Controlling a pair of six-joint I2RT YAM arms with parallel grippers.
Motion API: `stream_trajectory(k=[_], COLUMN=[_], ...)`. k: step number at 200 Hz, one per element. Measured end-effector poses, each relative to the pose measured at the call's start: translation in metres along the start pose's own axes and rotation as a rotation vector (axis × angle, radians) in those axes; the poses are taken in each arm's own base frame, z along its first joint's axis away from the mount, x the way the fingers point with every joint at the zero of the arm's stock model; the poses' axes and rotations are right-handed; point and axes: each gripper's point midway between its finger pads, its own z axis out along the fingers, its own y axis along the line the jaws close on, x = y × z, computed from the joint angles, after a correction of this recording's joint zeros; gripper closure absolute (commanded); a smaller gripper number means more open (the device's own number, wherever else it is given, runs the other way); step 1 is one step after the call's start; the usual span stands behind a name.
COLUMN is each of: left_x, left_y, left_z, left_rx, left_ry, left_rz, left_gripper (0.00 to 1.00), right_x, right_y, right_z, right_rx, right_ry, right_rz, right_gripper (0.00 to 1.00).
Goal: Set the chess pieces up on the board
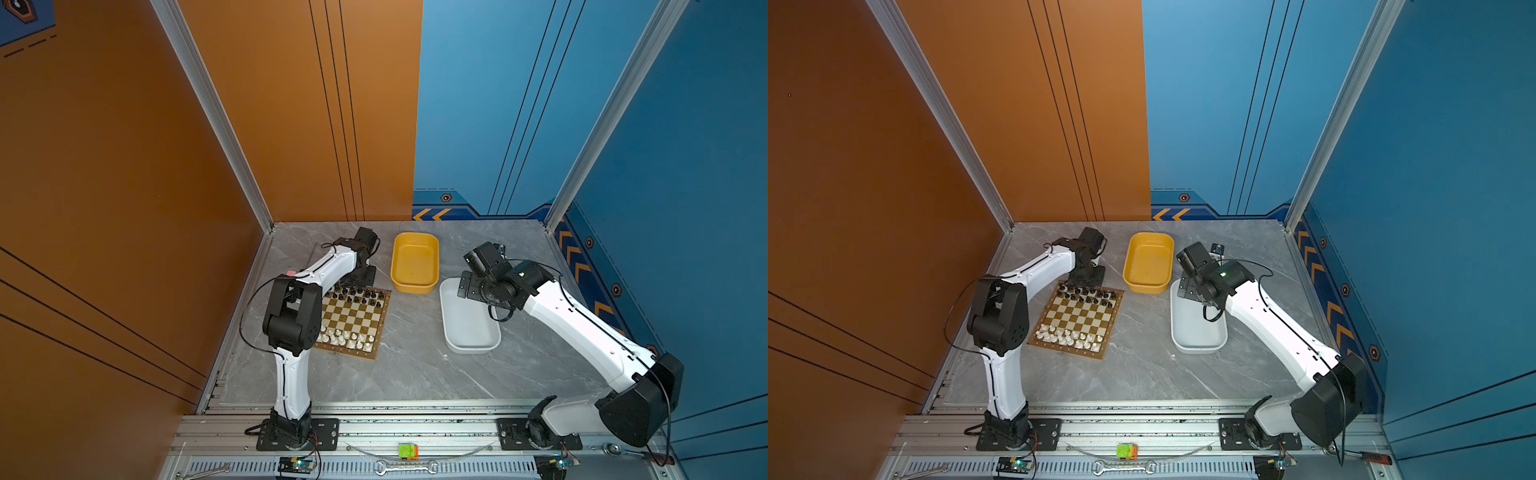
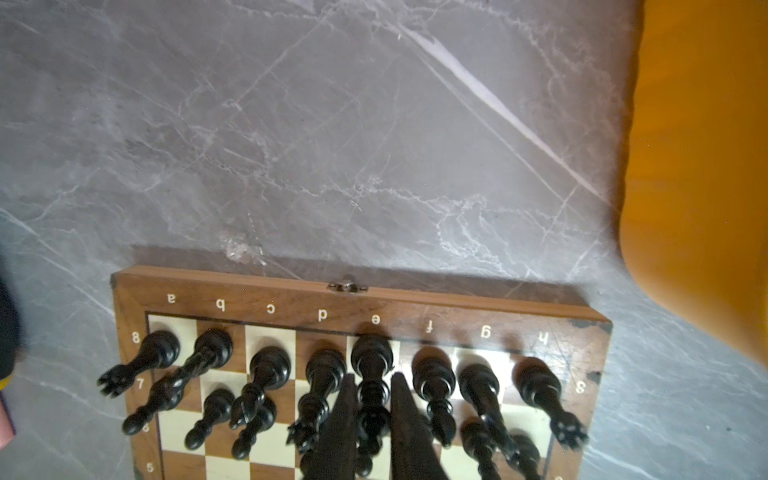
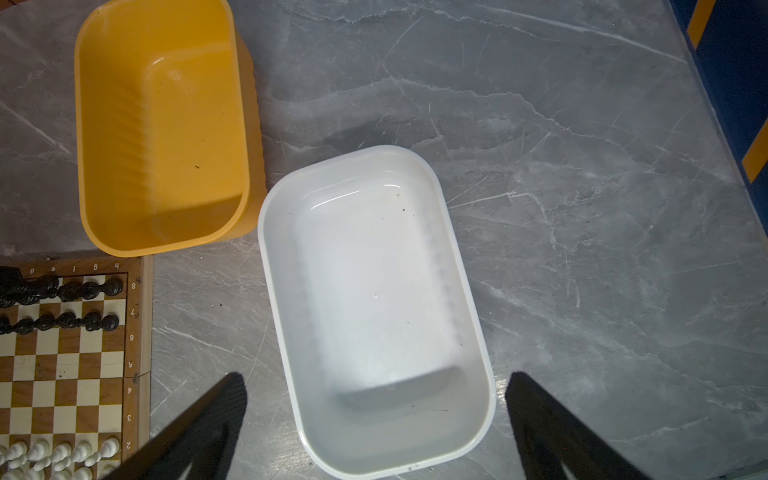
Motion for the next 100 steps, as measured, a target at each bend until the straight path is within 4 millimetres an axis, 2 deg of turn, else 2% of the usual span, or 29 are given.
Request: stream_trajectory(k=[100], left_x=[0.0035], left_y=[-0.0005], left_z=[-0.0017], left_rx=[0.007], left_ry=[0.005], left_rz=[0.0], left_gripper=[0.93], right_x=[-0.0023], right_y=[0.0037], right_z=[-0.0006], right_rx=[-0.006], right_ry=[-0.001], right_rz=[-0.006], right_gripper=[0.0])
